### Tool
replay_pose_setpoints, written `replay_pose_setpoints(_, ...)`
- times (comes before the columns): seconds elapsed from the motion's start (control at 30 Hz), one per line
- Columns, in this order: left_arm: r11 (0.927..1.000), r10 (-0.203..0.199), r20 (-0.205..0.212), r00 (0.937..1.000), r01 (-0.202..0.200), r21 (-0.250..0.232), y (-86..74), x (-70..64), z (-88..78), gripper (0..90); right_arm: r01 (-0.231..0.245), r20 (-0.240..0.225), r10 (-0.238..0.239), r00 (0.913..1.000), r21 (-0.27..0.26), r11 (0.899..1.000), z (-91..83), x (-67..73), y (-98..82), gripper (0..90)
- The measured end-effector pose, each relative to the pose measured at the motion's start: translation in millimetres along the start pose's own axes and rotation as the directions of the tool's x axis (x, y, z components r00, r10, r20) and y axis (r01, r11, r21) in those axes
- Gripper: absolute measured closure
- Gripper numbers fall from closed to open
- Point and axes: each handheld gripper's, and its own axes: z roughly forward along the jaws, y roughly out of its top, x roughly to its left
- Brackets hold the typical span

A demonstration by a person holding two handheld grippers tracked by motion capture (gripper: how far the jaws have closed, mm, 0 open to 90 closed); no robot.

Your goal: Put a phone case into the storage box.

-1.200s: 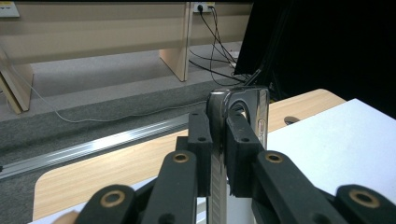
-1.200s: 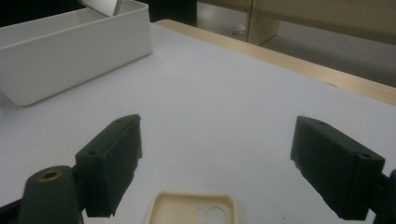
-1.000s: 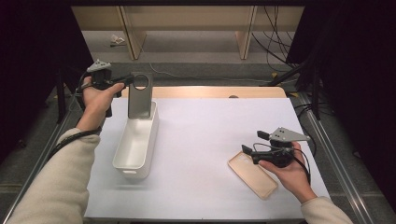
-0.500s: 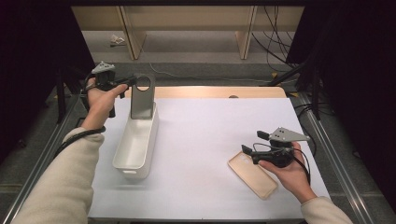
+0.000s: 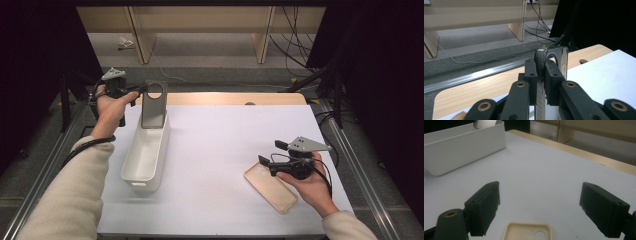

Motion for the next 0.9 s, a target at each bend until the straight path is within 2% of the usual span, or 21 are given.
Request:
replay_pose_setpoints(0.47, 0.9999, 0.0, -0.003, 1.0, 0.0, 0.016, -7.9, 3.9, 4.5, 81.6, -0.002, -0.003, 0.002, 1.0, 0.001, 1.0, 0.5, -0.1, -0.2, 17.5)
replay_pose_setpoints(0.9, 0.9996, -0.017, -0.003, 0.9998, 0.018, 0.023, -17.8, 8.8, 10.6, 81.5, -0.003, -0.004, 0.003, 1.0, 0.001, 1.0, 1.0, -0.4, -0.4, 17.5)
